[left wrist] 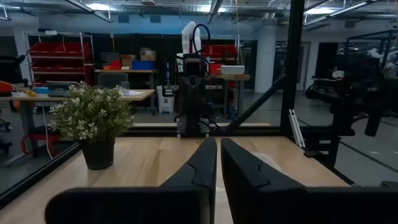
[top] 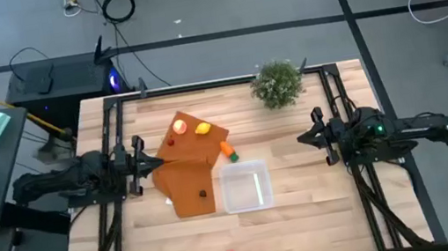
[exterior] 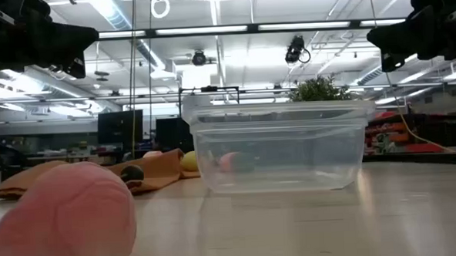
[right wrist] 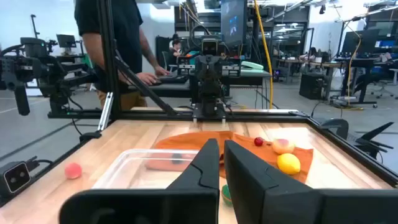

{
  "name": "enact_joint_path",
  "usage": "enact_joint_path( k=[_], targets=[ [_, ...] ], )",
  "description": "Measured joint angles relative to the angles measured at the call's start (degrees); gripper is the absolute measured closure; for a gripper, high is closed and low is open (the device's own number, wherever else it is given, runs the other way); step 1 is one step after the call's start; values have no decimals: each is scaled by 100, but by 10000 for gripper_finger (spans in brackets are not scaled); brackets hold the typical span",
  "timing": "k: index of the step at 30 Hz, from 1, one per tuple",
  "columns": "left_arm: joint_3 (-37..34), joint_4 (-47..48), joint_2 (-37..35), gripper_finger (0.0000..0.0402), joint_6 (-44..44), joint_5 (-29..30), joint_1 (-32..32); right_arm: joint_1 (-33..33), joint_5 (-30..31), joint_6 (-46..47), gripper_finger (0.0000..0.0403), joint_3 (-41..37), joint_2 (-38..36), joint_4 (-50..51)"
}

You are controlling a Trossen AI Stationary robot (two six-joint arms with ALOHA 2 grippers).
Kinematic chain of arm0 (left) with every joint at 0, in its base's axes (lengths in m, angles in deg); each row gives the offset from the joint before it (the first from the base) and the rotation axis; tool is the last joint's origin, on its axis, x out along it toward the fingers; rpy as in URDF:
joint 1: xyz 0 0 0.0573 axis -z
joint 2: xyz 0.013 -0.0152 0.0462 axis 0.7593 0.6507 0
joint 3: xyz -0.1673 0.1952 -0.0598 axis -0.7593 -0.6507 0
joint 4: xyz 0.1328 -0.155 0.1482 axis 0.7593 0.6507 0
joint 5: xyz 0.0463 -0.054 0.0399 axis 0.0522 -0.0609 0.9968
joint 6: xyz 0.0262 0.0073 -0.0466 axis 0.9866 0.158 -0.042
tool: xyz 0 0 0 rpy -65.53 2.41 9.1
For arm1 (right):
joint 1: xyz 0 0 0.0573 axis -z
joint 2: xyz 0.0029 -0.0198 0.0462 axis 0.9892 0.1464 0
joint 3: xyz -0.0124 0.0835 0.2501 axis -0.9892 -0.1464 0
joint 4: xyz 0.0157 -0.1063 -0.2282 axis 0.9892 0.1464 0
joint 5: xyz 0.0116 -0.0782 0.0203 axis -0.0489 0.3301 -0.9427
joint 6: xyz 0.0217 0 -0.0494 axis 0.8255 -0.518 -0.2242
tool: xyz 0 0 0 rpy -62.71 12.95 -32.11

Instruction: Pick and placing Produce into tupperware

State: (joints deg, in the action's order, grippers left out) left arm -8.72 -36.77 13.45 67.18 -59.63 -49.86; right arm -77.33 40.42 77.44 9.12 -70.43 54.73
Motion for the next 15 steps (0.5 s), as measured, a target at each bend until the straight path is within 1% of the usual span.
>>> enact_joint_path(
  k=[5,15],
  targets=[
    [0,-2,-1,366,-1,2,1,-1,-1,0,403,-1,-1,-1],
    [-1,0,-1,377,-1,0,1,-1,0,0,403,0,-2,0]
  ],
)
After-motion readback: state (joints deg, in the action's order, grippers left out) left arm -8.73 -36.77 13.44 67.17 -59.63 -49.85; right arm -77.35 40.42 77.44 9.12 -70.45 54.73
